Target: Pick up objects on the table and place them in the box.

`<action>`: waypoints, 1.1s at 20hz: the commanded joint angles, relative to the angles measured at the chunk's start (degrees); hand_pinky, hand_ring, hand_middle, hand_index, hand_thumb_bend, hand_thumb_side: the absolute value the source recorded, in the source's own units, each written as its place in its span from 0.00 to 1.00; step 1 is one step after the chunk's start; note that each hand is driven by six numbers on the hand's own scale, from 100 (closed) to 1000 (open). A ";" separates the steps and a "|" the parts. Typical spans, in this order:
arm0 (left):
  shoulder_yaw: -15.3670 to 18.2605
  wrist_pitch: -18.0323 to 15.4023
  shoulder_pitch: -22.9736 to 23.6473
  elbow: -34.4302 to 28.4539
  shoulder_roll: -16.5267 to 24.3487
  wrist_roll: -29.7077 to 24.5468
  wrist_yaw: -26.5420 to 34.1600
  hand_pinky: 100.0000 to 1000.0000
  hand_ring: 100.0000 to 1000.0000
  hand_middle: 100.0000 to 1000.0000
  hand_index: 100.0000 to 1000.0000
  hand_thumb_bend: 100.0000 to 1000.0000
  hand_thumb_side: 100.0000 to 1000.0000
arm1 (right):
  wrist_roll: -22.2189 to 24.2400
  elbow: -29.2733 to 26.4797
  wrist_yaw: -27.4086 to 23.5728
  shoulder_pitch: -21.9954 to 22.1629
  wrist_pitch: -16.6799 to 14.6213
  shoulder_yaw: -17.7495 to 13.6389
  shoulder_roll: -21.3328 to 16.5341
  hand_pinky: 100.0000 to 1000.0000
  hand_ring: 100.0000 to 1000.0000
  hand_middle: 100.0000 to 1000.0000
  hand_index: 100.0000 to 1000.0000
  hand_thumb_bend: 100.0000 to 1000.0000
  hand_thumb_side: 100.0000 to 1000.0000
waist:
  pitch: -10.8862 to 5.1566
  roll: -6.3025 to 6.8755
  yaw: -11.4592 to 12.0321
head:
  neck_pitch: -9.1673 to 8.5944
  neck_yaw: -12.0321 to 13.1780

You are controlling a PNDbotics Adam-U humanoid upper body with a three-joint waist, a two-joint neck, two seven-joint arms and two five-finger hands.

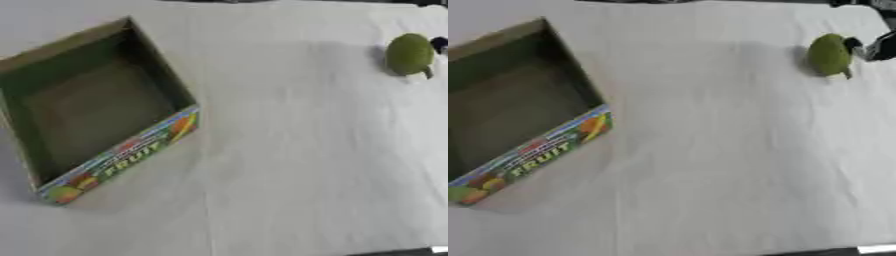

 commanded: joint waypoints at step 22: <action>1.19 -0.89 -0.50 -0.83 0.46 -1.87 -1.16 0.59 0.69 0.63 0.82 0.00 0.53 | -6.37 8.69 5.01 -3.16 1.99 -3.73 0.42 0.97 1.00 0.96 1.00 0.00 0.21 | 3.68 -1.06 2.91 | -4.87 -2.18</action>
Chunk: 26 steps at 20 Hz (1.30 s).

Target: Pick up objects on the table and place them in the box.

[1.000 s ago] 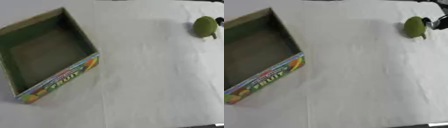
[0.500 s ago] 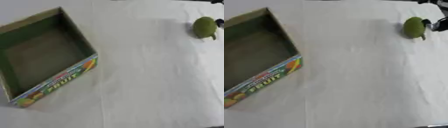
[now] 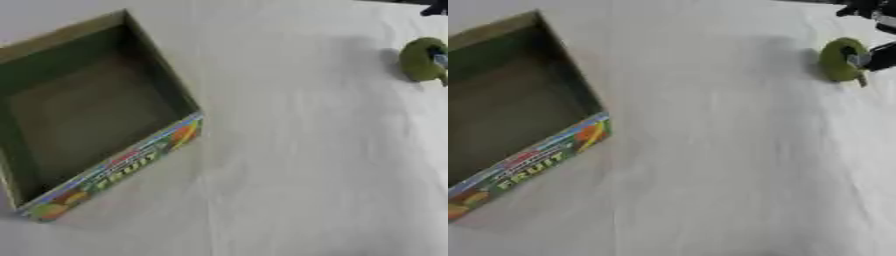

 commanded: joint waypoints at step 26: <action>0.92 -0.09 0.07 -0.83 0.20 -0.70 -0.42 0.59 0.69 0.62 0.82 0.00 0.53 | -2.35 8.10 5.59 0.78 3.44 -1.47 -0.79 0.93 1.00 0.93 1.00 0.00 0.30 | -0.31 -0.11 1.10 | -1.34 -0.19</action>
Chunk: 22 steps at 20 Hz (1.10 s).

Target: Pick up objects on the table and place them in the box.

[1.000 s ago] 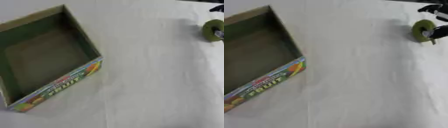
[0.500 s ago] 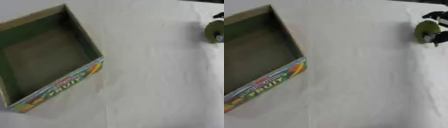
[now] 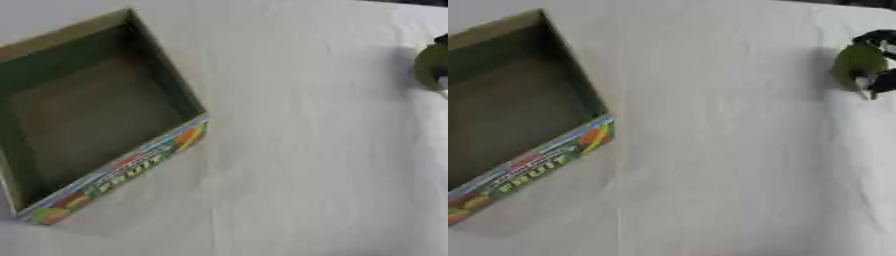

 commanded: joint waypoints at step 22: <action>0.48 -0.09 0.15 -0.83 1.07 0.25 -0.03 0.59 0.69 0.62 0.82 0.00 0.53 | -6.43 -4.11 -0.50 2.10 1.00 -0.15 -1.20 0.76 0.74 0.57 0.76 0.00 0.34 | -1.63 0.03 0.36 | 0.44 -7.55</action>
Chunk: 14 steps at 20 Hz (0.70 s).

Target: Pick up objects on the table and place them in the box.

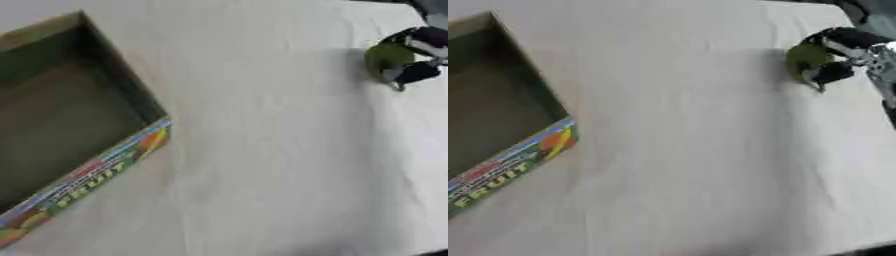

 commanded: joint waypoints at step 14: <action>0.80 -0.08 0.35 -0.83 1.20 0.73 -0.32 0.59 0.69 0.61 0.82 0.00 0.53 | -13.57 -15.13 -3.19 4.77 2.40 -0.50 -3.37 0.70 0.60 0.49 0.65 0.00 0.24 | -1.81 0.07 -0.55 | 0.87 0.02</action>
